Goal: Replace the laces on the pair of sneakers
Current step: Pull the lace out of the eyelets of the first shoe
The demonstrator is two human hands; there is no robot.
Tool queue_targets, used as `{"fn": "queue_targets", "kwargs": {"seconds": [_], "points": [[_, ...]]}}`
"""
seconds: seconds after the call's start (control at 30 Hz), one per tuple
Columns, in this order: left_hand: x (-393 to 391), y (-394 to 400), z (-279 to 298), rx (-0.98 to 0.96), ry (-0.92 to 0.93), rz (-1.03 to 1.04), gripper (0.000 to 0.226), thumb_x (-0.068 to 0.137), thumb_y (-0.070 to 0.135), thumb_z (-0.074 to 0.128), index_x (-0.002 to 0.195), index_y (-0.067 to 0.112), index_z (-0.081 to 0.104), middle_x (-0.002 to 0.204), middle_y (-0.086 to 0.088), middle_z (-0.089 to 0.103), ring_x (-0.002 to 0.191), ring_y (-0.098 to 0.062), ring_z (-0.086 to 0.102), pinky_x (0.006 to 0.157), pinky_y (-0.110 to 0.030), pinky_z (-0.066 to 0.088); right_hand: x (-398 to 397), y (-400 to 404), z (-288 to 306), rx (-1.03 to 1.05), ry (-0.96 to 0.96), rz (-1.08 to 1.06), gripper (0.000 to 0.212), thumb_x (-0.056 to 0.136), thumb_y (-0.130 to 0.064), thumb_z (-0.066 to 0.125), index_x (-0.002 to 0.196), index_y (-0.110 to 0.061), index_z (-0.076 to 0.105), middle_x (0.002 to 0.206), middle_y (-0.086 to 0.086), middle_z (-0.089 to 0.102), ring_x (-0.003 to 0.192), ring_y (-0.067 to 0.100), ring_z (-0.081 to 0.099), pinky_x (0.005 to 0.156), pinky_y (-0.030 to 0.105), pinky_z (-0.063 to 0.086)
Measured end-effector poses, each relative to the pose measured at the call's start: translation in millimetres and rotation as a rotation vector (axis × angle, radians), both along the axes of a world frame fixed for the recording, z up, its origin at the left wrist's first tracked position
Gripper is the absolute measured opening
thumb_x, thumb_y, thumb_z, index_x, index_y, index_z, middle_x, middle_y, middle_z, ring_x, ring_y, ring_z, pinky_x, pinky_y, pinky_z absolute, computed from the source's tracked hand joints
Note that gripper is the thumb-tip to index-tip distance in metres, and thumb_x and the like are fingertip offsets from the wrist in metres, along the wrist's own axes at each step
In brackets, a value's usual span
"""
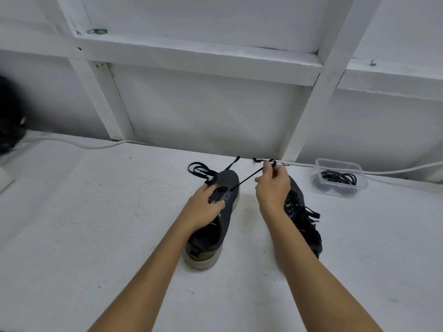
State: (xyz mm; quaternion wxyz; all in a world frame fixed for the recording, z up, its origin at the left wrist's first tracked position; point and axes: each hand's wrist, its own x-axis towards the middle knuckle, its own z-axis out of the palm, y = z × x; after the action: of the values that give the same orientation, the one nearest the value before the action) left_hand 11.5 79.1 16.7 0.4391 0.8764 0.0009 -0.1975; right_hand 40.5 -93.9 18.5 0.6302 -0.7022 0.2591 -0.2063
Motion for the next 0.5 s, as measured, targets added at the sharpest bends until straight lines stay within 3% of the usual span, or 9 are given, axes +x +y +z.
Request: {"fn": "queue_targets", "kwargs": {"seconds": [0.07, 0.17, 0.27, 0.33, 0.43, 0.5], "points": [[0, 0, -2, -0.007, -0.015, -0.001, 0.065, 0.088, 0.035, 0.056, 0.151, 0.035, 0.039, 0.157, 0.009, 0.034, 0.138, -0.019, 0.041, 0.114, -0.043, 0.036, -2, -1, -2, 0.014, 0.047, 0.028, 0.028, 0.1, -0.041, 0.058, 0.088, -0.016, 0.06, 0.081, 0.0, 0.068, 0.062, 0.005, 0.067, 0.074, 0.044, 0.058], [2, 0, -3, -0.003, -0.011, 0.003, 0.065, 0.088, 0.035, 0.055, 0.15, 0.033, 0.039, 0.151, 0.008, 0.04, 0.131, -0.018, 0.048, 0.107, -0.04, 0.041, -12, 2, -13, 0.01, 0.188, 0.237, 0.045, 0.09, -0.054, 0.066, 0.082, -0.009, 0.064, 0.069, -0.004, 0.065, 0.068, 0.015, 0.069, 0.071, 0.044, 0.06], [1, -2, -2, -0.019, -0.048, 0.016, 0.053, 0.091, 0.027, 0.056, 0.143, 0.032, 0.047, 0.127, 0.011, 0.05, 0.109, -0.013, 0.058, 0.08, -0.025, 0.042, -20, 14, -24, 0.007, 0.249, 0.441, 0.034, 0.079, -0.049, 0.078, 0.084, -0.016, 0.072, 0.077, -0.008, 0.071, 0.074, 0.015, 0.069, 0.073, 0.038, 0.06], [2, -2, -2, -0.028, -0.065, 0.023, 0.049, 0.091, 0.026, 0.056, 0.139, 0.033, 0.049, 0.122, 0.012, 0.051, 0.105, -0.012, 0.059, 0.075, -0.023, 0.04, -20, 18, -31, -0.031, 0.241, 0.438, 0.028, 0.073, -0.048, 0.081, 0.086, -0.024, 0.074, 0.087, -0.009, 0.074, 0.084, 0.017, 0.072, 0.081, 0.044, 0.062], [3, -1, -6, -0.007, -0.047, 0.012, 0.058, 0.089, 0.031, 0.056, 0.146, 0.033, 0.044, 0.138, 0.008, 0.048, 0.115, -0.015, 0.057, 0.088, -0.029, 0.044, -16, 19, -34, -0.046, 0.241, 0.434, 0.015, 0.079, -0.036, 0.079, 0.078, -0.023, 0.071, 0.081, -0.006, 0.073, 0.075, 0.02, 0.07, 0.08, 0.052, 0.06], [4, 0, -8, 0.026, -0.021, 0.011, 0.067, 0.089, 0.035, 0.056, 0.153, 0.033, 0.036, 0.161, 0.006, 0.029, 0.136, -0.019, 0.046, 0.108, -0.036, 0.039, -12, 17, -31, -0.056, 0.226, 0.414, 0.018, 0.083, -0.036, 0.073, 0.073, -0.022, 0.067, 0.078, -0.002, 0.07, 0.069, 0.02, 0.065, 0.079, 0.052, 0.06]]}}
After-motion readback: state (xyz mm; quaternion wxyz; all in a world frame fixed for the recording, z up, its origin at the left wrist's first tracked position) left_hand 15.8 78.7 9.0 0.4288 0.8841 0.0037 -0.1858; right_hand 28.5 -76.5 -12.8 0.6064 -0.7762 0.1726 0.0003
